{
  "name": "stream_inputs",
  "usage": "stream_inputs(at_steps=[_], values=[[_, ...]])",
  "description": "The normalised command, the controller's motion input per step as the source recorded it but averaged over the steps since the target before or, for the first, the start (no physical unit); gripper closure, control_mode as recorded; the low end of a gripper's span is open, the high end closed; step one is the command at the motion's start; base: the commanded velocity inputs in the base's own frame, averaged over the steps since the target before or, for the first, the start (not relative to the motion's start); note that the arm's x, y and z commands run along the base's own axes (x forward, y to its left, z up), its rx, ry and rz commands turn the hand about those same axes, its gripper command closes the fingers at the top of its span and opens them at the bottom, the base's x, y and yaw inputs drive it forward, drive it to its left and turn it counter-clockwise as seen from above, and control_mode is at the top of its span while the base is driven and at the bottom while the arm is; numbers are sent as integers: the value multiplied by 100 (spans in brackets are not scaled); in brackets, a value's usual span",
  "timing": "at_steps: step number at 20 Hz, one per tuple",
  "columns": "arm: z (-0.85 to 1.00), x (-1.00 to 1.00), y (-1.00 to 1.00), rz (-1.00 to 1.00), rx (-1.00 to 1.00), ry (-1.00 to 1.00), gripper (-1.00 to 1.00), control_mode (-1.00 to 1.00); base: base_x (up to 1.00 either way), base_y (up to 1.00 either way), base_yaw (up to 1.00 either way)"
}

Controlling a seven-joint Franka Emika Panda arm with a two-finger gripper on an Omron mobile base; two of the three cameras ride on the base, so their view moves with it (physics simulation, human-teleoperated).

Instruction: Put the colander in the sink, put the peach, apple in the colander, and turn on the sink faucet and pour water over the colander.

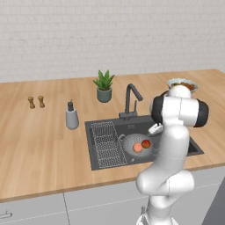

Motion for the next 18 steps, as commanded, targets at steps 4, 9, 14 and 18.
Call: stream_inputs(at_steps=[4, 9, 14, 18], values=[[44, -37, -25, 10, 0, -30, -100, -100, 0, 0, 0], [50, -37, -10, 15, 0, -45, -100, -100, 0, 0, 0], [47, -25, -10, 6, 1, -31, -100, -100, 0, 0, 0], [42, -2, -16, 4, 9, -21, -100, -100, 0, 0, 0]])
